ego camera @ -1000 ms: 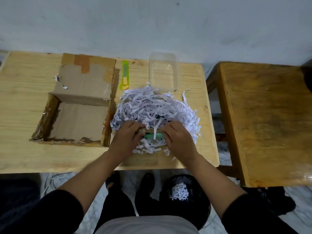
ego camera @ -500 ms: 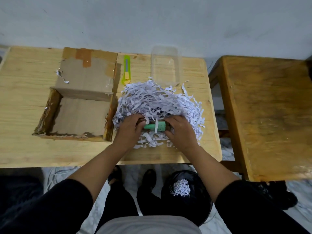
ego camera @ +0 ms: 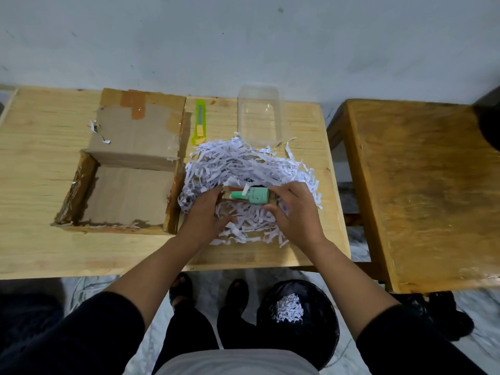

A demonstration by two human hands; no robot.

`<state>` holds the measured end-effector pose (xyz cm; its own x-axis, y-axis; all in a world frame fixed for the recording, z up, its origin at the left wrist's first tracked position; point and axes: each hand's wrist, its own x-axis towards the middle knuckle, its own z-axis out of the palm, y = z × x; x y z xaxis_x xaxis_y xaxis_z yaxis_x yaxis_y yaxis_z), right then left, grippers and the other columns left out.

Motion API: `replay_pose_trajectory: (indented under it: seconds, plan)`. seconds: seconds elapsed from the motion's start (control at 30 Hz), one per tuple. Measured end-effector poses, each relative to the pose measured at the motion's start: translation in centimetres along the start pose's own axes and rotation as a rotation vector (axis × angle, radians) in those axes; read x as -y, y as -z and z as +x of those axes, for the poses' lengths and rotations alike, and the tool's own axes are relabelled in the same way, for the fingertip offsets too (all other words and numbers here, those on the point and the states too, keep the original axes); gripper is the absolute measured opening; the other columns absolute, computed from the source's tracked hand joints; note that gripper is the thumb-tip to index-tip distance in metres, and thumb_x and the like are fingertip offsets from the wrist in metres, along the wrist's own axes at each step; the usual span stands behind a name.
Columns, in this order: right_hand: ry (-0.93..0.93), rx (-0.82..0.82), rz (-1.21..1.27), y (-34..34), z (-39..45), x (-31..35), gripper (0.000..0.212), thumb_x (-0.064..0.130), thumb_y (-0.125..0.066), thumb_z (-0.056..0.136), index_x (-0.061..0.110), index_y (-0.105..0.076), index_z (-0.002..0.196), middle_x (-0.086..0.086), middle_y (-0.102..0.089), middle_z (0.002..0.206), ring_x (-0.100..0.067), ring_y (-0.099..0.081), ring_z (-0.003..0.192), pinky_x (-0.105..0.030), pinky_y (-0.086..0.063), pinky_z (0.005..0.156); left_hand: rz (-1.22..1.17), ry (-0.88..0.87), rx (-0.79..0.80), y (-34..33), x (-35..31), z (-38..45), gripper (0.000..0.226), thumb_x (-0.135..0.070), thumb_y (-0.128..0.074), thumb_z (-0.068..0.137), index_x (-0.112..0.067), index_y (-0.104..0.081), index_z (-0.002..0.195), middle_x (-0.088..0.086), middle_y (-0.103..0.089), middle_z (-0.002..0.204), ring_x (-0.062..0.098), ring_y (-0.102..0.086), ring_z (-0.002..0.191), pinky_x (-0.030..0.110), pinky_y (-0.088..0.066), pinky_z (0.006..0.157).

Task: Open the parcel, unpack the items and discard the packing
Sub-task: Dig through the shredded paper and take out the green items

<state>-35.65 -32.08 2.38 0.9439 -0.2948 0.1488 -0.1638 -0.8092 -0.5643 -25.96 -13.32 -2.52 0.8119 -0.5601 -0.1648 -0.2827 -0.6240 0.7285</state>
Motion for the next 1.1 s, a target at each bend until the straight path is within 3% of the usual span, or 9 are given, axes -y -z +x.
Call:
replay_pose_trajectory:
  seconds: [0.1, 0.2, 0.37, 0.57, 0.73, 0.83, 1.0, 1.1]
  plan:
    - [-0.022, -0.082, 0.062, 1.0, 0.1, 0.6, 0.038, 0.026, -0.07, 0.076, 0.006, -0.064, 0.108, -0.01, -0.058, 0.096, -0.013, -0.044, 0.092, -0.028, -0.043, 0.078, 0.04, -0.005, 0.011, 0.1, -0.1, 0.1, 0.073, -0.034, -0.076, 0.073, -0.012, -0.041, 0.133, 0.008, -0.052, 0.126, 0.024, -0.045, 0.118, 0.033, -0.037, 0.096]
    - [-0.066, -0.156, 0.116, 1.8, 0.1, 1.4, 0.036, 0.021, -0.073, 0.076, 0.008, -0.064, 0.108, -0.004, -0.052, 0.095, -0.011, -0.044, 0.093, -0.024, -0.042, 0.077, 0.073, -0.04, -0.018, 0.0, -0.2, 0.2, 0.058, -0.032, -0.076, 0.073, -0.012, -0.051, 0.121, 0.008, -0.055, 0.114, 0.025, -0.049, 0.11, 0.028, -0.037, 0.088]
    - [-0.26, -0.296, 0.23, 2.3, 0.2, 2.2, 0.033, 0.015, -0.071, 0.079, 0.01, -0.064, 0.111, 0.004, -0.051, 0.089, -0.004, -0.048, 0.076, -0.002, -0.037, 0.066, 0.131, -0.076, -0.033, 0.0, -0.3, 0.3, 0.051, -0.03, -0.075, 0.074, -0.01, -0.055, 0.116, 0.01, -0.056, 0.112, 0.026, -0.047, 0.107, 0.03, -0.037, 0.087]
    - [-0.551, -0.454, 0.463, 2.7, 1.6, 1.4, 0.04, 0.016, -0.067, 0.082, 0.008, -0.058, 0.121, 0.005, -0.052, 0.095, 0.004, -0.051, 0.078, 0.002, -0.04, 0.068, 0.16, -0.11, -0.012, -0.3, 0.1, 0.5, 0.052, -0.029, -0.077, 0.072, -0.006, -0.056, 0.114, 0.014, -0.056, 0.11, 0.03, -0.048, 0.106, 0.035, -0.039, 0.087]
    - [-0.688, -0.566, 0.502, 2.9, 5.3, -1.4, 0.046, 0.024, -0.066, 0.084, 0.008, -0.054, 0.126, -0.002, -0.057, 0.106, -0.008, -0.054, 0.09, -0.02, -0.052, 0.079, 0.157, -0.13, -0.018, -0.4, 0.2, 0.3, 0.048, -0.021, -0.082, 0.067, -0.004, -0.058, 0.105, 0.013, -0.055, 0.101, 0.032, -0.05, 0.098, 0.032, -0.038, 0.079]
    - [-0.71, -0.585, 0.503, 2.0, 8.1, -3.7, 0.047, 0.023, -0.066, 0.084, 0.006, -0.054, 0.125, -0.011, -0.06, 0.107, -0.011, -0.055, 0.087, -0.013, -0.05, 0.072, 0.166, -0.134, -0.003, -0.3, 0.1, 0.1, 0.047, -0.023, -0.081, 0.068, -0.007, -0.058, 0.105, 0.01, -0.054, 0.1, 0.03, -0.05, 0.097, 0.031, -0.039, 0.08]
    - [-0.838, -0.521, 0.431, -0.1, 12.5, -7.0, 0.042, 0.025, -0.066, 0.081, 0.008, -0.06, 0.118, -0.011, -0.06, 0.11, -0.024, -0.059, 0.099, -0.039, -0.051, 0.089, 0.138, -0.103, 0.022, 0.1, -0.4, 0.1, 0.048, -0.024, -0.08, 0.071, -0.014, -0.057, 0.112, 0.005, -0.053, 0.105, 0.022, -0.048, 0.098, 0.029, -0.038, 0.079]
    - [-0.891, -0.485, 0.421, -1.0, 14.4, -8.3, 0.038, 0.025, -0.066, 0.081, 0.011, -0.063, 0.116, -0.008, -0.061, 0.113, -0.021, -0.058, 0.102, -0.034, -0.052, 0.086, 0.183, -0.065, 0.034, 0.1, -0.5, 0.1, 0.047, -0.026, -0.078, 0.072, -0.015, -0.055, 0.112, 0.003, -0.052, 0.106, 0.019, -0.045, 0.102, 0.025, -0.034, 0.083]
